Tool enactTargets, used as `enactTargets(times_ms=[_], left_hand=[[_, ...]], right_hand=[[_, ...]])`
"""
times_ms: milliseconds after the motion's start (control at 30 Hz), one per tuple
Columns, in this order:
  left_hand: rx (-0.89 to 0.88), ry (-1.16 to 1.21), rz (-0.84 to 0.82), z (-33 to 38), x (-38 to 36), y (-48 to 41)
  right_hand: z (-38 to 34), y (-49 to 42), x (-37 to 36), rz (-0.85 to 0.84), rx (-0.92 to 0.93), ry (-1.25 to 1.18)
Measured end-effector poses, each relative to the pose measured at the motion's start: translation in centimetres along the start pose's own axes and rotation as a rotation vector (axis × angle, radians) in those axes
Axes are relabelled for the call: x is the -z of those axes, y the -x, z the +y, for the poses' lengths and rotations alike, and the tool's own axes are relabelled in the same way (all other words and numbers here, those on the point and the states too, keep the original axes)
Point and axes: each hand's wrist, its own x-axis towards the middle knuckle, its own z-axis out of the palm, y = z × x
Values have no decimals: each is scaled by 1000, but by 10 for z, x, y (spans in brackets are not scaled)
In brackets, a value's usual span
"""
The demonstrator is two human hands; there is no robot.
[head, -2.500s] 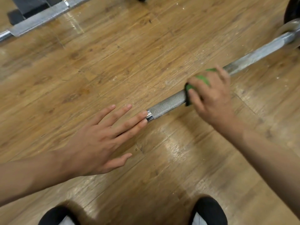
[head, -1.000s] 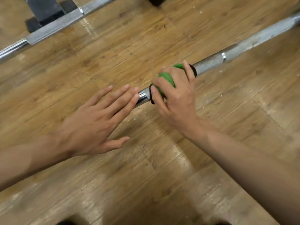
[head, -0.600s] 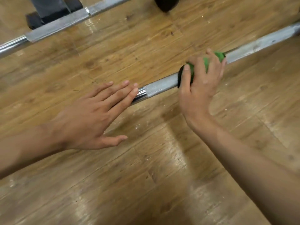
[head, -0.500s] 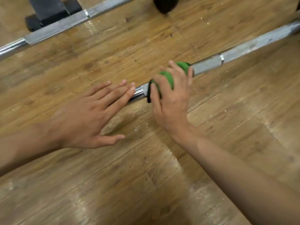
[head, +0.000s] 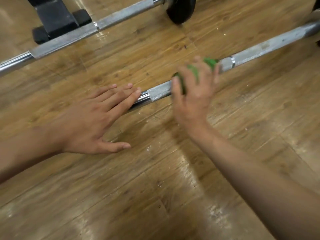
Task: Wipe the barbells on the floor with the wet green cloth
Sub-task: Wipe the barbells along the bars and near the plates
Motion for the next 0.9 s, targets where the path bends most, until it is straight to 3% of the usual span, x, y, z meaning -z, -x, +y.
enactTargets(times_ms=[100,200,333,433,500,633,767,833,900], left_hand=[[15,-5,5,-4,2,0],[23,5,-1,-5,2,-1],[20,36,-1,-7,3,-2],[18,50,7,-7,3,-2],[25,50,-7,-5,4,0],[6,27,-4,3,5,0],[3,52,-15,12,4,3],[-1,49,-20,17,3,5],[-4,39,-28,24,2,8]], right_hand=[[-20,11,-3,-82,306,-45],[37,-16,12,-133,514,33],[110,-44,29,-8,193,100],[82,-43,19,40,-75,69],[38,-30,9,37,-156,45],[-24,16,1,-115,123,-54],[13,-1,26,-224,465,34],[45,-15,42,-246,482,66],[66,-23,59,-230,354,94]])
